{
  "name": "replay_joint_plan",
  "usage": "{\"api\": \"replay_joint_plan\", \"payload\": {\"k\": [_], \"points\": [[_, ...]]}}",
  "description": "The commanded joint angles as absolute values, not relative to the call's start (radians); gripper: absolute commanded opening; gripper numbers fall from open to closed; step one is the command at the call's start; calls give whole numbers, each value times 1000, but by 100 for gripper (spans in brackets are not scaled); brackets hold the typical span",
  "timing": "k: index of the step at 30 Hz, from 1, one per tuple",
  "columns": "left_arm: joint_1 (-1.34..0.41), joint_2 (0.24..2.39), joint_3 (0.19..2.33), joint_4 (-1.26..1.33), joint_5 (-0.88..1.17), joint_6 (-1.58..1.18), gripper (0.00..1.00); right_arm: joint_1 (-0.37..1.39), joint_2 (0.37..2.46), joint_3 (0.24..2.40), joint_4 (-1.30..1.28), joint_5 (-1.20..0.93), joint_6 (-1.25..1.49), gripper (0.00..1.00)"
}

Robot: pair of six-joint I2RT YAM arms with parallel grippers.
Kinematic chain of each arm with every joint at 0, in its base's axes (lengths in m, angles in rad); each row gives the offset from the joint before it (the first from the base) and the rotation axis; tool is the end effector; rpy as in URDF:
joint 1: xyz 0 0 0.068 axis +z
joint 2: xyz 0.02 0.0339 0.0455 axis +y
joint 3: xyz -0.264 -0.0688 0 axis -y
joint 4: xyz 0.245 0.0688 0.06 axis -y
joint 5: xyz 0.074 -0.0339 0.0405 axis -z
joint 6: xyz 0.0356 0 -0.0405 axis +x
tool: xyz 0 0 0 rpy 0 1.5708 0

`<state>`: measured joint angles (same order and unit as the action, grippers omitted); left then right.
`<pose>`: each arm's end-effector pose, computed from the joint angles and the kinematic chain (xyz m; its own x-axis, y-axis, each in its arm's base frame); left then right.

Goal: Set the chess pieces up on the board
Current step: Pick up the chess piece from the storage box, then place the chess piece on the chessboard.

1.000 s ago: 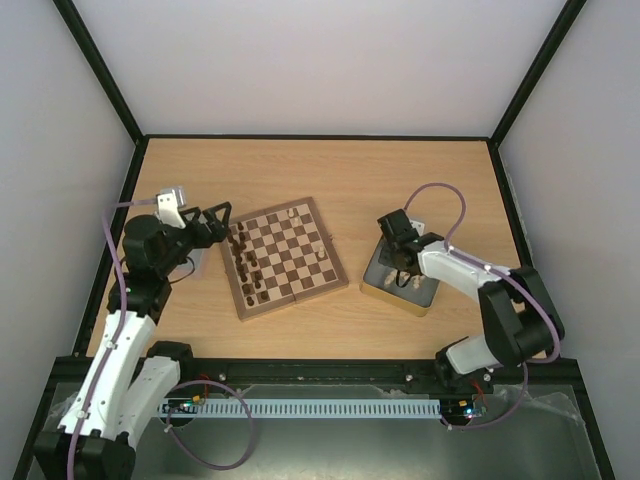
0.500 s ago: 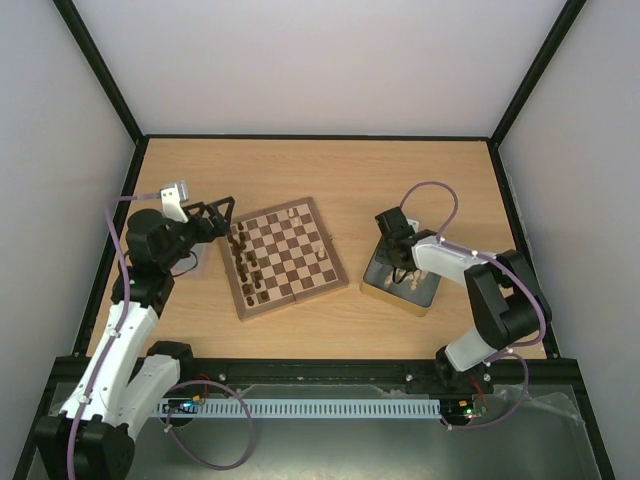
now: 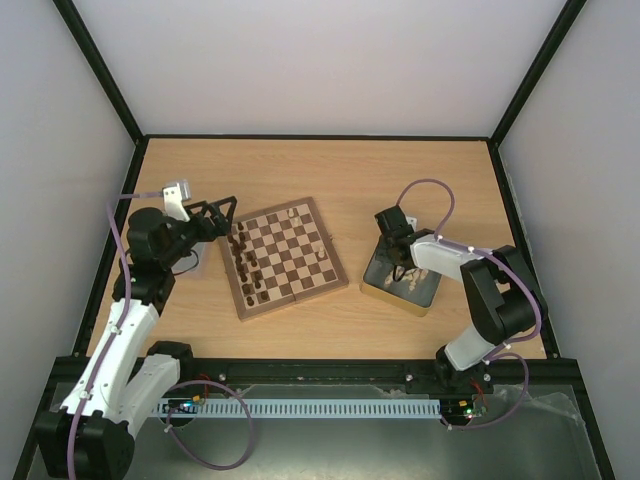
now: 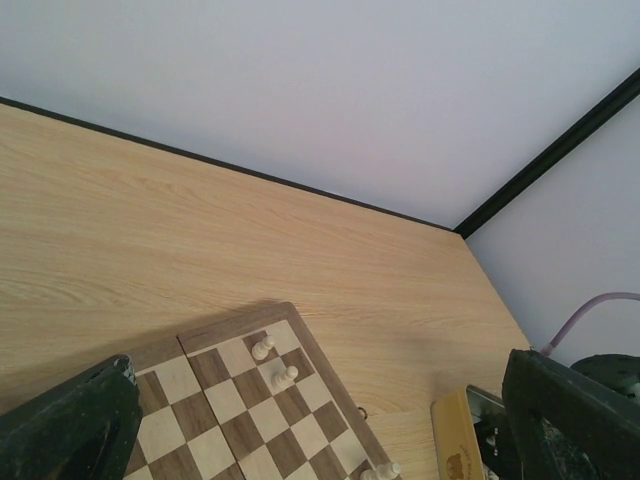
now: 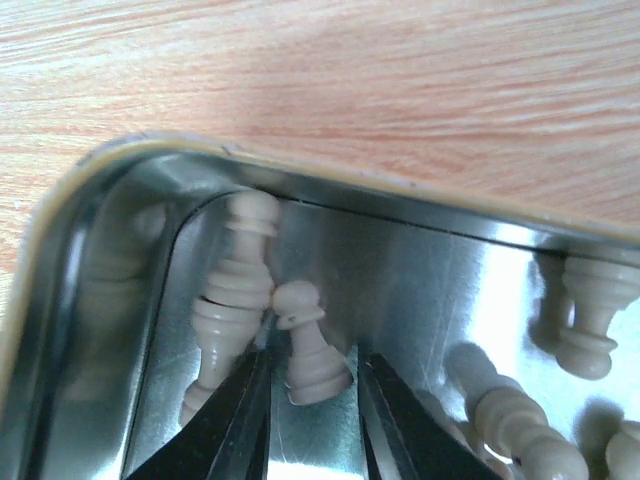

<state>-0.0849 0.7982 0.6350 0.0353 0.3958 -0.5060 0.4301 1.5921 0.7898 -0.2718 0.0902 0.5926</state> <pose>0.1913 -0.0301 0.3083 -0.3338 -0.4204 -0.8437 0.3401 0.7810 -0.5237 0.2660 0.1185 0.1468 -0.8730 0.2115 -0.4395 0.1342 0.9705 0.2005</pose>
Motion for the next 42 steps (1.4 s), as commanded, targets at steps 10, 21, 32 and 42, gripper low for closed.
{"api": "replay_joint_plan", "payload": {"k": [10,21,32,42], "points": [[-87,795,654,60,474,-509,100,423,1650,802,-209,97,534,15],[-103,806,660,86,543,-592,100,423,1404,770,-280,54,539,9],[-219,867,661,230,744,-941,98,437,1077,665,121,-696,481,9],[-415,1032,753,282,851,-1061,72,531,1084,721,199,-1027,382,14]]}}
